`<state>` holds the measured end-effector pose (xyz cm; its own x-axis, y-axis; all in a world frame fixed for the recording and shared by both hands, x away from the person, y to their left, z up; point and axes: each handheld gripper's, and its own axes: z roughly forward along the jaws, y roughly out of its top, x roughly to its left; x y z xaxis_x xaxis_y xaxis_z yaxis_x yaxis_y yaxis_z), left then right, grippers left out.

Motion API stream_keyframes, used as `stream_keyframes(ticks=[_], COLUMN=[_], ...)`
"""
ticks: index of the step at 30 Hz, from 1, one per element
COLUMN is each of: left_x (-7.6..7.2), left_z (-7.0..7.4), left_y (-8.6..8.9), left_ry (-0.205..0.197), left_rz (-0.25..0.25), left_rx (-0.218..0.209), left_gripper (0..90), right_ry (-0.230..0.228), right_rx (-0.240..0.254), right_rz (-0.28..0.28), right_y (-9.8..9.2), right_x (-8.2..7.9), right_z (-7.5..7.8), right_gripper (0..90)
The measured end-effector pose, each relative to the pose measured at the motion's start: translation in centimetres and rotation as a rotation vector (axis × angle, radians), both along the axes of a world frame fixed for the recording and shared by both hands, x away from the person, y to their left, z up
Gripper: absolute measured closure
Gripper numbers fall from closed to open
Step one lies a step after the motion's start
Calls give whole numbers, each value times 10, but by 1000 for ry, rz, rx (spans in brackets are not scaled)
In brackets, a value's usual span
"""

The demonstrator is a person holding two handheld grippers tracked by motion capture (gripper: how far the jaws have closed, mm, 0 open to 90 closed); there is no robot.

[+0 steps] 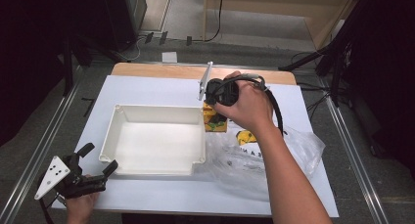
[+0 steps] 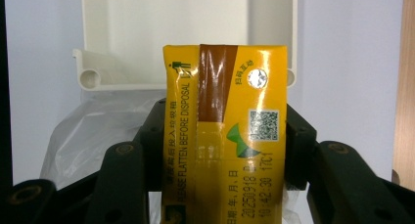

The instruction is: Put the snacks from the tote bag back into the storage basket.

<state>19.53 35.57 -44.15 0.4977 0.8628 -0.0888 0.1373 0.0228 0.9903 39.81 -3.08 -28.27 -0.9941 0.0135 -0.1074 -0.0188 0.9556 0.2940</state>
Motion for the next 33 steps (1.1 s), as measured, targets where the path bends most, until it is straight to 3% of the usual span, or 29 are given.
stream_keyframes(ticks=[33], left_x=[0], left_z=[0], left_y=[-1], left_ry=[3], left_rz=[-5], left_rx=[9], left_gripper=[0], right_ry=[15], right_rx=[15], right_rz=[27], right_y=[30], right_x=[2], right_z=[2], right_gripper=[522])
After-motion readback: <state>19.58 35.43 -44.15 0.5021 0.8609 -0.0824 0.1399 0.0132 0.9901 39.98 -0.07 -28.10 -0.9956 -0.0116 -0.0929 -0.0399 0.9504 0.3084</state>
